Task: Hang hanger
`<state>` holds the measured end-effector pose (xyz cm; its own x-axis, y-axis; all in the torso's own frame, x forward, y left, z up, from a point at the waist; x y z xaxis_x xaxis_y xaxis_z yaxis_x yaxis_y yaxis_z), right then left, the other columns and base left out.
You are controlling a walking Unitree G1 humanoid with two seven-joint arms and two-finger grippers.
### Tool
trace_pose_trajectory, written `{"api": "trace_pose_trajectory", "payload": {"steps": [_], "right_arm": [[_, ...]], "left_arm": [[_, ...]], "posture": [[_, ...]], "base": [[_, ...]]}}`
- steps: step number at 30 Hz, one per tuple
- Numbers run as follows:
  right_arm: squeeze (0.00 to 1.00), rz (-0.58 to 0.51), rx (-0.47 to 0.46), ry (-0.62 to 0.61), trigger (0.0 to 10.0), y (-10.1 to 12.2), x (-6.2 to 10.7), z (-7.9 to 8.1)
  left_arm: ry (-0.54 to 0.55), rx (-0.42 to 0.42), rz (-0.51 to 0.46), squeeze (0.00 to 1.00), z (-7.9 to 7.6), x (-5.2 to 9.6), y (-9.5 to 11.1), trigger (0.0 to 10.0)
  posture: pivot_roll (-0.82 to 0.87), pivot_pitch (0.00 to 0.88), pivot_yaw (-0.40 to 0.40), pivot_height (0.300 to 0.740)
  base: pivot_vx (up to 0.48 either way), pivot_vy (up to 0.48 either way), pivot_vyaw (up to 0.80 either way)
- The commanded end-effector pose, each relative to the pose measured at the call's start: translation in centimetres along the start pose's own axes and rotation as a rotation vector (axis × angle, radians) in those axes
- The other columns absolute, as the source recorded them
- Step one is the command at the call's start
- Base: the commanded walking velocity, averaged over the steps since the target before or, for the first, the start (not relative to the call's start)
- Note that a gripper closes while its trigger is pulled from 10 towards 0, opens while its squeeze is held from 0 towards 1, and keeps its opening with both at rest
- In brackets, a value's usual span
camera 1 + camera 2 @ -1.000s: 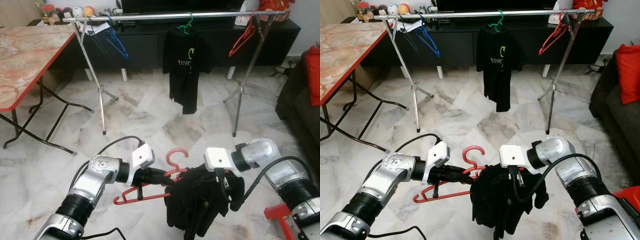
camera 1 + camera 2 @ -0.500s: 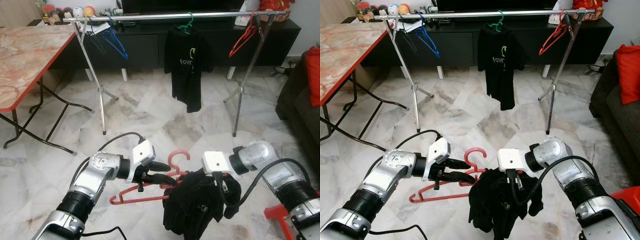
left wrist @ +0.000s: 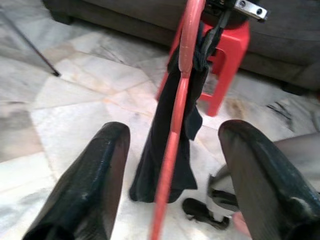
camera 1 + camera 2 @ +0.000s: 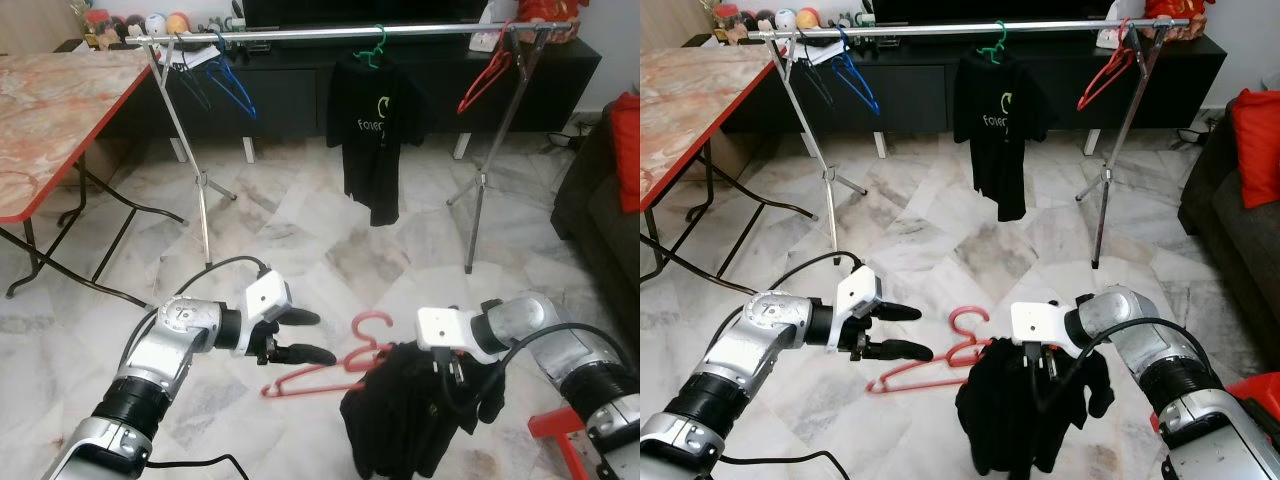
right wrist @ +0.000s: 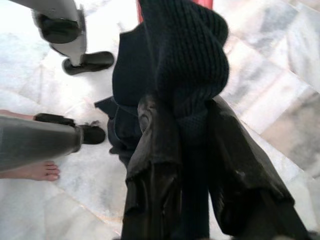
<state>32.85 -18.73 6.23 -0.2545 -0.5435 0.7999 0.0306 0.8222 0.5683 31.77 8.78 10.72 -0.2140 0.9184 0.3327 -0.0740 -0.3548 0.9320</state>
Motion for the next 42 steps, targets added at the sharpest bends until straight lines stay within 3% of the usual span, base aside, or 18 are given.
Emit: {"api": "trace_pose_trajectory", "payload": {"steps": [1,6,9,12,13,18,22,24,28,36,42], "right_arm": [[0.0,-0.016,-0.003,-0.071,0.0,0.4,0.8,-1.3],[0.0,-0.008,-0.1,-0.262,0.0,-0.6,1.5,-3.3],[0.0,-0.018,-0.197,-0.446,0.0,-0.8,2.6,-5.4],[0.0,-0.047,-0.221,-0.505,0.0,-0.4,3.0,-6.1],[0.0,-0.068,-0.227,-0.518,0.0,0.0,3.1,-6.3],[0.0,-0.174,-0.263,-0.6,0.0,2.3,4.1,-7.9],[0.0,-0.226,-0.229,-0.612,0.0,4.5,4.5,-8.5],[0.0,-0.263,-0.201,-0.625,0.0,6.2,5.0,-9.0],[0.0,-0.333,-0.172,-0.643,0.0,8.8,6.0,-9.5],[0.0,-0.377,-0.11,-0.659,0.0,12.1,7.2,-9.4],[0.0,-0.414,-0.108,-0.672,0.0,13.1,7.8,-9.1]], "left_arm": [[0.044,-0.019,-0.007,1.0,0.9,0.7,0.4,10.0],[0.184,-0.021,-0.034,1.0,2.3,1.4,0.6,10.0],[0.289,-0.004,-0.046,1.0,2.8,1.4,0.1,10.0],[0.33,0.002,-0.051,1.0,2.8,1.3,-0.2,10.0],[0.343,0.007,-0.051,0.0,2.8,1.2,-0.3,10.0],[0.37,0.015,-0.032,0.0,2.5,0.7,-1.2,10.0],[0.425,0.004,-0.022,0.0,2.9,0.2,-1.6,10.0],[0.465,-0.023,0.029,0.0,3.0,-0.3,-2.7,10.0],[0.546,-0.003,0.035,0.0,3.3,-0.6,-3.5,10.0],[0.592,-0.05,0.082,0.0,3.4,-1.6,-4.4,10.0],[0.595,-0.066,0.115,0.0,3.3,-2.1,-5.1,10.0]], "posture": [[-0.06,0.075,0.052,0.74],[-0.06,0.076,0.051,0.74],[-0.06,0.076,0.053,0.74],[-0.06,0.076,0.054,0.74],[-0.06,0.075,0.053,0.74],[-0.06,0.075,0.055,0.74],[-0.06,0.068,0.063,0.74],[-0.07,0.066,0.066,0.74],[-0.07,0.062,0.07,0.74],[-0.07,0.061,0.074,0.74],[-0.07,0.071,0.078,0.74]], "base": [[0.0,0.0,0.0],[0.0,0.0,0.0],[0.0,0.0,0.0],[0.0,0.0,0.0],[0.0,0.0,0.0],[0.0,0.0,0.0],[0.0,0.0,0.0],[0.0,0.0,0.0],[0.0,0.0,0.0],[0.0,0.0,0.0],[0.0,0.0,0.0]]}}
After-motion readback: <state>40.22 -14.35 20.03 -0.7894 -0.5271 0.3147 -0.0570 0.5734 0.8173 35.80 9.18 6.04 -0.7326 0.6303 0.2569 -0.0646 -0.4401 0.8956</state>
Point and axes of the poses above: a point about 5 cm out from each wrist's last joint towards the gripper, its own x axis pointing back from the gripper into the wrist, its own y axis along the axis of the wrist's last joint, z = x × y, the point moved 4 cm from there along -x, pointing out of the wrist towards the gripper, and after that the axes turned 5 degrees about -x, right-handed, at the moved point
